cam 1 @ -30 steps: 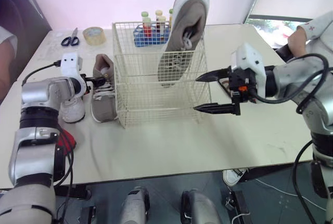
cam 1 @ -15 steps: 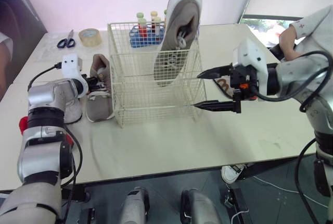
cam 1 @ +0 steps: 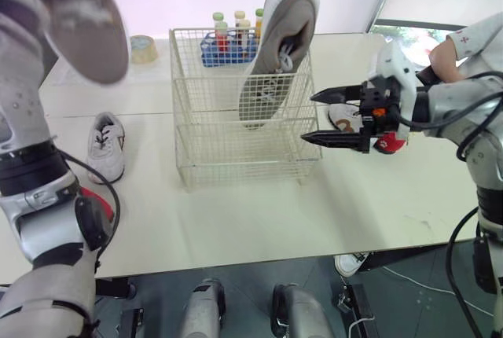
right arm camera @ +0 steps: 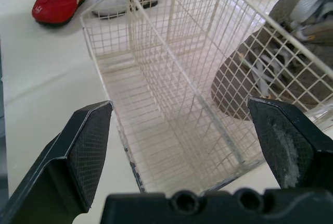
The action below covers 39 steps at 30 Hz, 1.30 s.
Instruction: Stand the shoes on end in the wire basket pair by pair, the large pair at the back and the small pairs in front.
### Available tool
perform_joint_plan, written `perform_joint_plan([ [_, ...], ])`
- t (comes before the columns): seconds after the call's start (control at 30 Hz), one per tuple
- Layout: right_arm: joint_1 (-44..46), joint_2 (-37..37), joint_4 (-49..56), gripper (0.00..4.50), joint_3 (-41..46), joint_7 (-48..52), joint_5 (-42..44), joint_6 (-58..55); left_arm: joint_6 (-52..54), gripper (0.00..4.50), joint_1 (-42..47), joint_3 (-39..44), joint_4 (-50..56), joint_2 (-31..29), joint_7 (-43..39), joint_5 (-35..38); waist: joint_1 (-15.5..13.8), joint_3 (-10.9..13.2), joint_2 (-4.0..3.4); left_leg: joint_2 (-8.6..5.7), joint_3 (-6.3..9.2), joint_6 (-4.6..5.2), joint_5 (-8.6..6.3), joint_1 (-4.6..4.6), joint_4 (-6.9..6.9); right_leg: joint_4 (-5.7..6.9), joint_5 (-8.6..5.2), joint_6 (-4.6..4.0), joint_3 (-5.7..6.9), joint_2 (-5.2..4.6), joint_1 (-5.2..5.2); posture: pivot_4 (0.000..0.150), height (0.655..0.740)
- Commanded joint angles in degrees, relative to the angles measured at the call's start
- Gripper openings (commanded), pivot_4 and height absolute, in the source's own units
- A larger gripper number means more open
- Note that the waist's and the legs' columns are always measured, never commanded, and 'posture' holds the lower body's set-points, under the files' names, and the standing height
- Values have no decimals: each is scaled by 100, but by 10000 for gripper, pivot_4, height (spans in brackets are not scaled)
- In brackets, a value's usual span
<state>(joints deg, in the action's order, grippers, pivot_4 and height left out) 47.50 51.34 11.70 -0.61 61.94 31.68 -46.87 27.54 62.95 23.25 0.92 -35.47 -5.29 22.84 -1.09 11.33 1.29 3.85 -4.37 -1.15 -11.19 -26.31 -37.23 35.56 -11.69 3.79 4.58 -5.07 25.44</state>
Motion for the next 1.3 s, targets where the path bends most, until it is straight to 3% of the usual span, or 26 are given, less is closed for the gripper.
perform_joint_plan([
  [0.03, 179, 86, -177, 45000, 385, -23, 17, 212, -963, 237, 365, -566, 326, 407, 24, -426, -38, -1, 0, -1, 1, 1, 0, 7, -1, -2, 0, 0, 0, 1, -9, 1500, 7400],
  [0.17, 249, 167, -456, 45000, 543, -76, -13, 262, -2282, 237, 322, -1154, -225, 964, 329, -1340, -105, -3, -4, 0, -3, 7, 5, 23, -2, -1, 11, -14, -2, 3, -15, 1500, 7400],
  [0.4, 176, 435, -477, 45000, 823, -155, 85, 119, -3933, 237, 303, -1543, -1592, 1779, 418, -1863, -110, -3, -5, 3, -10, 13, 10, 23, 1, -4, 20, -15, -7, 4, -11, 1500, 7400],
  [0.53, 41, 503, -308, 45000, 944, -227, 163, -4, -4171, 237, 293, -1502, -2031, 2159, 366, -1673, -112, -3, -5, 3, -11, 15, 9, 7, 5, -9, 24, -3, -6, 4, -1, 1500, 7400],
  [0.93, 66, 329, -306, 45000, 979, -410, 200, 103, -4967, 237, 68, -1630, -3113, 2636, 585, -2023, -124, -10, -8, 2, -9, 18, 8, 9, -12, -11, 29, 3, -6, 3, -12, 1500, 7400],
  [1.3, 80, 116, -334, 45000, 938, -489, 200, 218, -5841, 237, 1017, -1745, -4130, 2565, 649, -2335, -114, -12, -9, 2, -7, 25, 10, 10, -17, -12, 32, -5, -7, 2, -12, 1500, 7400],
])
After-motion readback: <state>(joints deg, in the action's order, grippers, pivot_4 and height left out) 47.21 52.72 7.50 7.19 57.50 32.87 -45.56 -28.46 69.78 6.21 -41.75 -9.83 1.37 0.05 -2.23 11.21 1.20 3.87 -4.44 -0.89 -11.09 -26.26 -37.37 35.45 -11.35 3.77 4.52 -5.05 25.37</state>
